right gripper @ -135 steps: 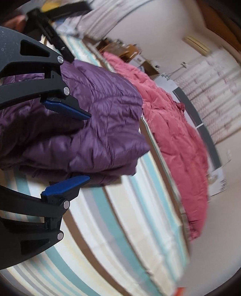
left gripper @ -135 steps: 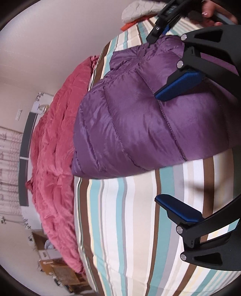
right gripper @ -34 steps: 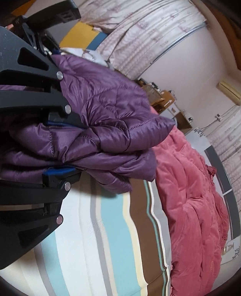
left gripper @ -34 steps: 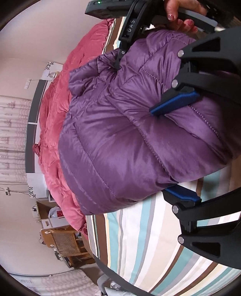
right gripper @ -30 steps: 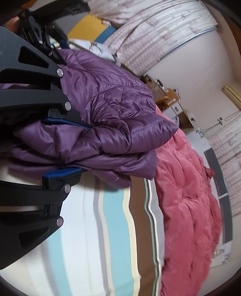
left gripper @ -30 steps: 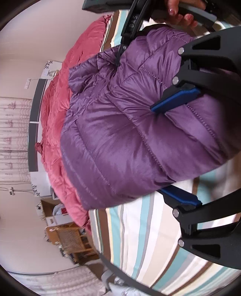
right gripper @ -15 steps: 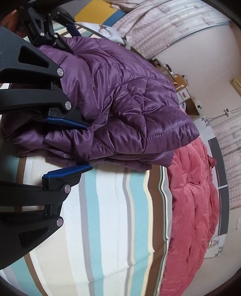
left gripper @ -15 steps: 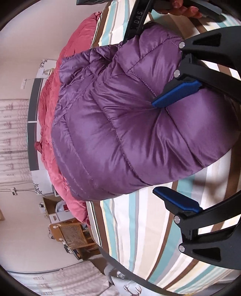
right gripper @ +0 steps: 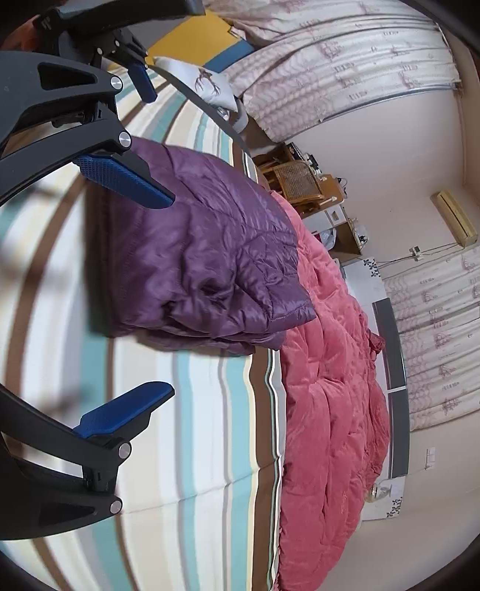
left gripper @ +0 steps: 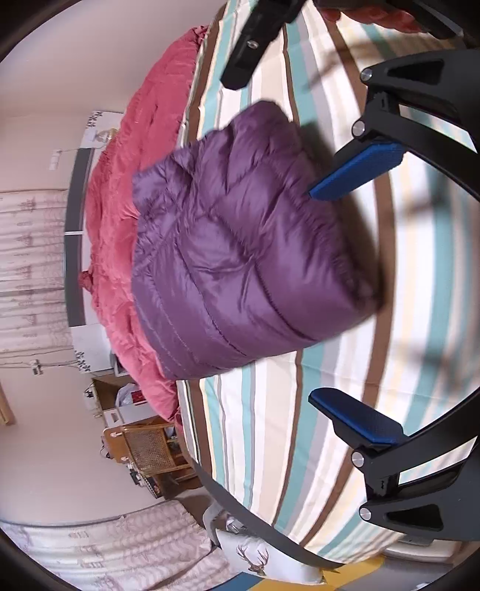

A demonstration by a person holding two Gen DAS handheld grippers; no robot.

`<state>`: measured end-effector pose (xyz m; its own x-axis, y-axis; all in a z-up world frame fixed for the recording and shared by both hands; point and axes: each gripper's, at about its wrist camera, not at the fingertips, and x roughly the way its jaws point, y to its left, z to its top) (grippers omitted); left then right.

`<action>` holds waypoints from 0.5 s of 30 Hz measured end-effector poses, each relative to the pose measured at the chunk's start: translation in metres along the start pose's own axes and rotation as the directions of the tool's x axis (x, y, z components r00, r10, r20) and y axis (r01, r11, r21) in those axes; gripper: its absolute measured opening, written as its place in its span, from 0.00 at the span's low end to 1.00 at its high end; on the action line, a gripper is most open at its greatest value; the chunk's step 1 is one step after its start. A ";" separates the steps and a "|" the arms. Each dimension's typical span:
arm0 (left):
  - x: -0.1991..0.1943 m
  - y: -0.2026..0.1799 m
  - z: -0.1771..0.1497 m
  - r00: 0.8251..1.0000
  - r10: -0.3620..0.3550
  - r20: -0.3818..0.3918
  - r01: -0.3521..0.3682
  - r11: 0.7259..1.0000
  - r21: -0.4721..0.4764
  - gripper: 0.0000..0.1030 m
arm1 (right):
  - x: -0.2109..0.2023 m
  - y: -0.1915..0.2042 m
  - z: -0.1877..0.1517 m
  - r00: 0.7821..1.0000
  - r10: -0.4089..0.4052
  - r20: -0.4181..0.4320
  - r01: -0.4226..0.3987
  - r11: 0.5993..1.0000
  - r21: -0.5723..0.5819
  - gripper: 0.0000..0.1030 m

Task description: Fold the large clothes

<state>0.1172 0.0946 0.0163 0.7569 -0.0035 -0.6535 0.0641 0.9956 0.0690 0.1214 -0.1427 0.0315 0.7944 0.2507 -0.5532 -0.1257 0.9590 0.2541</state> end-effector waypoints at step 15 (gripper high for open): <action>-0.090 0.017 -0.034 0.986 0.108 0.126 -0.096 0.991 -0.093 0.98 | -0.067 0.022 -0.040 0.993 -0.099 0.072 0.101 0.994 -0.029 0.97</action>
<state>0.0284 0.1150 0.0507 0.8354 0.0919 -0.5420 -0.0701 0.9957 0.0608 0.0417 -0.1326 0.0420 0.8436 0.1445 -0.5172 -0.0619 0.9829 0.1737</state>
